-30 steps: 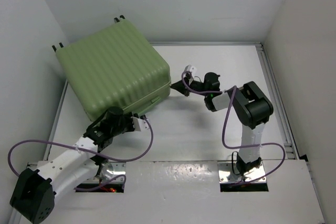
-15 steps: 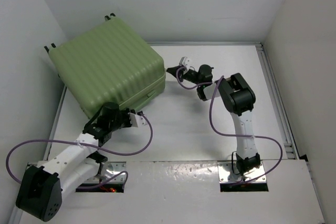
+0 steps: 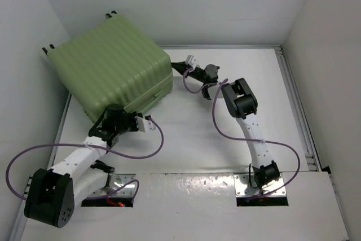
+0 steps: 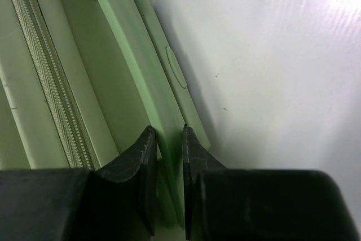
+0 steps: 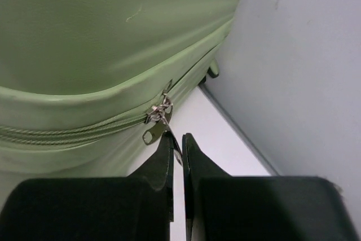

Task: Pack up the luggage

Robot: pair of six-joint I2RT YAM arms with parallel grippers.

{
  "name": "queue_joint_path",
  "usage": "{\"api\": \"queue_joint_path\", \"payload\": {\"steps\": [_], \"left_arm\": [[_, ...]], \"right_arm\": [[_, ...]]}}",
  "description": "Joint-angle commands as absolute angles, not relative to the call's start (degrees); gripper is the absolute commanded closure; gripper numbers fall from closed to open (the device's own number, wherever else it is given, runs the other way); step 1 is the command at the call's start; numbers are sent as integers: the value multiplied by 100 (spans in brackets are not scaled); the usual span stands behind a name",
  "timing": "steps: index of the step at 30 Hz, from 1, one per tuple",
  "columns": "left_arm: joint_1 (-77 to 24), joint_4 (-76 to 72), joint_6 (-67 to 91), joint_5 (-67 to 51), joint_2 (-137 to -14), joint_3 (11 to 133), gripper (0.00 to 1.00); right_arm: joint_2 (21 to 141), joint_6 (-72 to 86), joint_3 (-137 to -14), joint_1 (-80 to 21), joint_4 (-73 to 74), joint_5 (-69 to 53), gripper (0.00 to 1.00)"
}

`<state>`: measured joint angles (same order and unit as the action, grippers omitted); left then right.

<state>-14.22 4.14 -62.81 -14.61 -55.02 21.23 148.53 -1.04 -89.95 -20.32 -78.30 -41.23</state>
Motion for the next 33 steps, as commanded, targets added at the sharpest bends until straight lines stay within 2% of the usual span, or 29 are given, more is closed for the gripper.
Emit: {"api": "queue_joint_path", "payload": {"steps": [1, 11, 19, 21, 23, 24, 25, 26, 27, 29, 30, 32, 33], "left_arm": [[-1143, 2030, -6749, -878, -5537, 1969, 100], [-1090, 2030, -7014, -1046, -5484, 1916, 100], [-1090, 2030, -6961, -1046, -5598, 1969, 100], [-1090, 2030, -6908, -1046, -5599, 2021, 100], [-1090, 1908, -6725, -1046, -5651, 2082, 100], [-1090, 1812, -6602, -1046, -5651, 2083, 100], [-1090, 1724, -6461, -1098, -5651, 2135, 95], [-1090, 1662, -6208, -1099, -5651, 2292, 64], [-1090, 1661, -6075, -1342, -5651, 2416, 47], [-1090, 1661, -5732, -1625, -5704, 2697, 24], [-1090, 1600, -5348, -1783, -5756, 2994, 7], [-1265, 1390, -4811, -1969, -5757, 3286, 0], [-1448, 1180, -4199, -1969, -5757, 3609, 0]], "right_arm": [[15326, -404, -9966, -1370, -7788, -1134, 100], [16970, -440, -12593, -1696, -6856, -1134, 100], [17279, -448, -12788, -2030, -6829, -1345, 100], [17306, -440, -12788, -2048, -6864, -1284, 97], [17140, -431, -12604, -2057, -7074, -1170, 92], [17052, -439, -12342, -2057, -7153, -1047, 69], [16955, -457, -11966, -2048, -7537, -968, 52], [16545, -492, -11736, -2039, -7698, -862, 43], [16376, -570, -11194, -2022, -8030, -827, 31], [15493, -650, -10243, -1890, -8522, -861, 25], [15243, -650, -9613, -1846, -8595, -905, 23], [14463, -685, -8634, -1653, -8648, -975, 23], [13936, -694, -7439, -1609, -8640, -1019, 23]]}}
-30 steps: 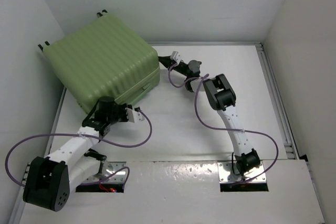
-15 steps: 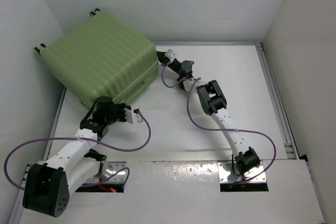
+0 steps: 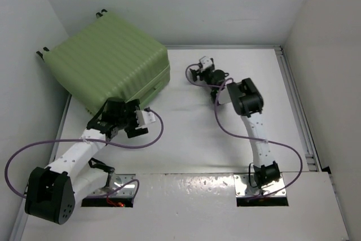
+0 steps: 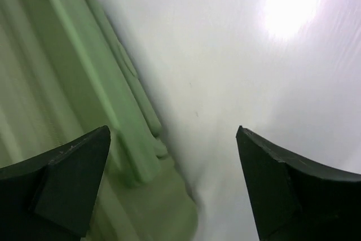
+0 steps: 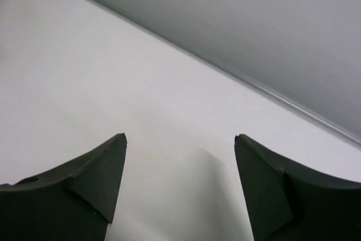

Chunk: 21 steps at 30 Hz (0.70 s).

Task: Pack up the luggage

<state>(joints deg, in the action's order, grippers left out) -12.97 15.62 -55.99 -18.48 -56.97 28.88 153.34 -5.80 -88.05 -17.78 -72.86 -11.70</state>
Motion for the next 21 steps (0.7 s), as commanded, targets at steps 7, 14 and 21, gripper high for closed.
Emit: {"api": "queue_joint_path", "payload": {"steps": [7, 14, 21], "left_arm": [[-2266, 1694, -1505, -925, -6573, 6316, 0], [-2619, 3409, -98, -177, -7365, 7901, 0], [-2566, 3041, 333, 9, -6627, 6759, 0]], "right_arm": [[10313, -458, -5397, -1082, -5943, -1432, 23], [8203, 789, -6283, -537, 569, -2477, 10], [6171, 914, -5186, -229, 1503, -1916, 4]]}}
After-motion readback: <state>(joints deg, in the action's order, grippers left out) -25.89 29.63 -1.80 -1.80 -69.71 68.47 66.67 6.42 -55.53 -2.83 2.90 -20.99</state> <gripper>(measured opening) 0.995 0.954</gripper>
